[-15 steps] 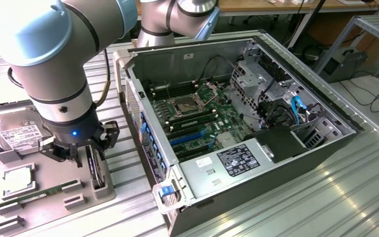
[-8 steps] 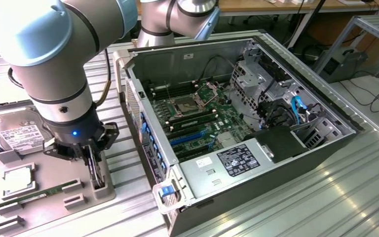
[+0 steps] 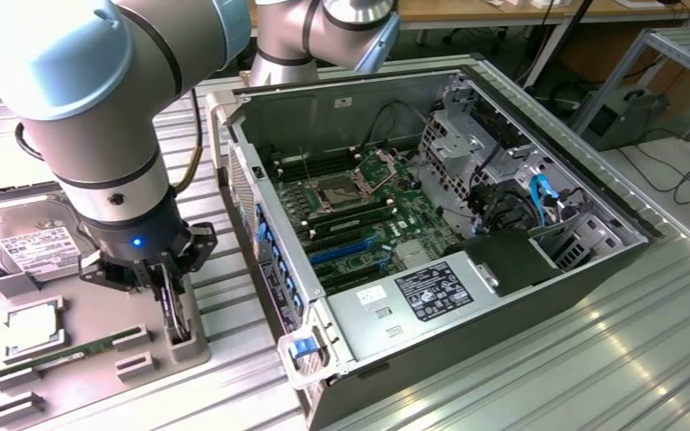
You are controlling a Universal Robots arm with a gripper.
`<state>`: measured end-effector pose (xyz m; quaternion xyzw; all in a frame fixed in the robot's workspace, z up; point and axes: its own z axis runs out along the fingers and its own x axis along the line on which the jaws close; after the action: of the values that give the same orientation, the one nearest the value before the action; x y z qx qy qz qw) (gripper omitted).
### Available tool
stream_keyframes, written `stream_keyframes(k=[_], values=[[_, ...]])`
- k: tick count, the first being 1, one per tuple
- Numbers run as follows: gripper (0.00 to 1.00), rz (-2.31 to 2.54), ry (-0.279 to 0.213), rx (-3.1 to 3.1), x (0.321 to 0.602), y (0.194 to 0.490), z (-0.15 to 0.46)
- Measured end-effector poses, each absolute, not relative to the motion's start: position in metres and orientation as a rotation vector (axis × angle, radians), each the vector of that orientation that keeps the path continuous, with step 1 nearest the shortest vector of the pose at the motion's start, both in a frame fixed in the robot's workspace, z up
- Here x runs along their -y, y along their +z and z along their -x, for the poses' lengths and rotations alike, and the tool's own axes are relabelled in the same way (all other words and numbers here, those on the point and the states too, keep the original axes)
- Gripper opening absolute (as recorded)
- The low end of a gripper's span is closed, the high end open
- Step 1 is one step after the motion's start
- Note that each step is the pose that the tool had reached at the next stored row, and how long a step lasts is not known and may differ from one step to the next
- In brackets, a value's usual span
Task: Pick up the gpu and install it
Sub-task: 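Pick up the gpu and move the gpu toward the slot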
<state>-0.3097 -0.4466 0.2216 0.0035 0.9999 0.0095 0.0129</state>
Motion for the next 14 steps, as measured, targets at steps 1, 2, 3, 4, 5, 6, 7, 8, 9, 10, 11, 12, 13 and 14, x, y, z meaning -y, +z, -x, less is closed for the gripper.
stream_keyframes(k=[1,2,3,4,5,6,7,8,9,10,11,12,13,14], values=[[0.27,-0.011,0.03,-3.116,0.447,0.222,0.31],[0.27,-0.011,0.03,-3.116,0.447,0.222,0.31],[0.27,-0.011,0.03,-3.116,0.447,0.222,0.31],[0.27,-0.011,0.03,-3.116,0.447,0.222,0.31],[0.27,-0.011,0.03,-3.116,0.447,0.222,0.31],[0.27,-0.011,0.03,-3.116,0.447,0.224,0.31],[0.27,-0.011,0.03,-3.116,0.447,0.227,0.31],[0.27,-0.011,0.029,-3.116,0.447,0.231,0.31],[0.27,-0.011,0.03,-3.116,0.447,0.234,0.31],[0.27,-0.011,0.03,-3.116,0.447,0.238,0.31],[0.27,-0.011,0.03,-3.116,0.447,0.241,0.31],[0.27,-0.011,0.03,-3.116,0.447,0.245,0.31],[0.27,-0.011,0.03,-3.116,0.447,0.249,0.31],[0.27,-0.011,0.029,-3.116,0.447,0.252,0.31]])
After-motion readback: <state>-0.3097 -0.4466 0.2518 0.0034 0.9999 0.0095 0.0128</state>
